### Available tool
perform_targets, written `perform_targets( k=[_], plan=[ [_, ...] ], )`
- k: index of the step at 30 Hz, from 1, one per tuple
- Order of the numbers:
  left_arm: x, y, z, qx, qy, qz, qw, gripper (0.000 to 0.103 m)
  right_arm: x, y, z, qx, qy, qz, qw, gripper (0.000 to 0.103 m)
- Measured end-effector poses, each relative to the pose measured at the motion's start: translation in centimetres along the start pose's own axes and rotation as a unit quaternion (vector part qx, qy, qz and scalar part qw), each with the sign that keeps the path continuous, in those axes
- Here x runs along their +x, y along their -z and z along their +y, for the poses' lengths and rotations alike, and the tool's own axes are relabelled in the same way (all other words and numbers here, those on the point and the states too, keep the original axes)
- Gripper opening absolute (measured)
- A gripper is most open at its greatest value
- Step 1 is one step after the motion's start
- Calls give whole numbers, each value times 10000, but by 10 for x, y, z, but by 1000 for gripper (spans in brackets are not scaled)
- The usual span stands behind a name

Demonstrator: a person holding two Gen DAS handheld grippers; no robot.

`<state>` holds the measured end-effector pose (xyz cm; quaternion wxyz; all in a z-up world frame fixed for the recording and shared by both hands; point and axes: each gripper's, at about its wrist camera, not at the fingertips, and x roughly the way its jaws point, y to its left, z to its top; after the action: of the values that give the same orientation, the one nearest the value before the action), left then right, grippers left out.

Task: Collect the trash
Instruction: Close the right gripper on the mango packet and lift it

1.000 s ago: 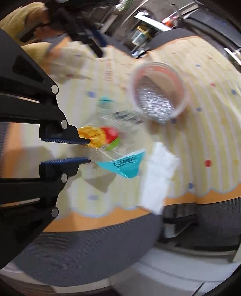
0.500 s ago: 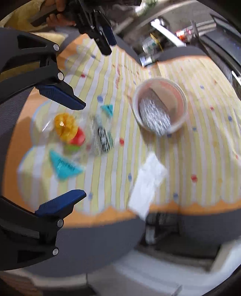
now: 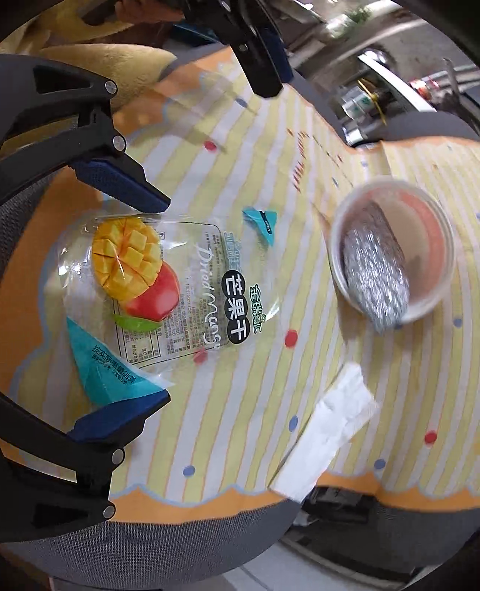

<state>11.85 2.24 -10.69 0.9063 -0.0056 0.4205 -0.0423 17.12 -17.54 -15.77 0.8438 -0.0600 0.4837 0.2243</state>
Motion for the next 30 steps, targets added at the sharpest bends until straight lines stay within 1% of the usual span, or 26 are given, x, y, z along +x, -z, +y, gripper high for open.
perform_targets(
  k=[2,3,4,5,6,8,9,10,13,14,15,16,18,19,20,22,24,26,30],
  plan=[
    [-1,2,0,18,-9,12,10000,78,1,3,4,-91,139,-9,9999,93],
    [-1,3,1,14,2,18,10000,78,0,5,3,-76,130,-23,9999,91],
    [-1,3,1,11,8,21,10000,78,-2,7,4,-68,124,-49,9999,88],
    [-1,3,1,10,8,26,10000,78,-4,8,6,-77,29,-74,9999,83],
    [-2,3,0,14,8,24,10000,78,-7,8,8,-70,6,-109,9999,68],
    [-2,3,0,26,13,10,10000,78,-11,9,14,-117,238,-169,9995,64],
    [-2,3,-1,34,14,4,10000,78,-14,10,15,-84,314,-229,9992,63],
    [-3,2,-2,41,16,-3,10000,78,-17,11,15,-42,358,-298,9989,60],
    [0,-3,-6,67,-12,-51,10000,78,-32,10,6,244,552,-587,9964,53],
    [1,-5,-8,72,-19,-78,9999,75,-36,9,2,349,628,-662,9952,49],
    [3,-9,-11,104,-35,-122,9999,73,-42,7,-4,464,738,-730,9935,48],
    [6,-13,-16,164,-43,-155,9997,66,-45,7,-8,535,833,-777,9920,46],
    [13,-21,-25,279,-10,-219,9994,61,-54,4,-18,699,1031,-891,9882,39],
    [16,-25,-29,330,15,-256,9991,56,-57,3,-23,766,1063,-935,9870,6],
    [22,-31,-37,429,43,-302,9986,53,-58,2,-29,870,1078,-967,9856,7],
    [33,-42,-47,524,86,-327,9981,53,-61,0,-42,1037,937,-1008,9850,7],
    [43,-52,-55,548,98,-356,9978,53,-63,-2,-49,1099,965,-1066,9835,7],
    [56,-63,-62,599,75,-388,9974,59,-62,-5,-57,1124,929,-1112,9830,7],
    [86,-82,-74,701,-96,-332,9969,65,-61,-13,-68,1278,764,-1193,9816,7]
  ],
)
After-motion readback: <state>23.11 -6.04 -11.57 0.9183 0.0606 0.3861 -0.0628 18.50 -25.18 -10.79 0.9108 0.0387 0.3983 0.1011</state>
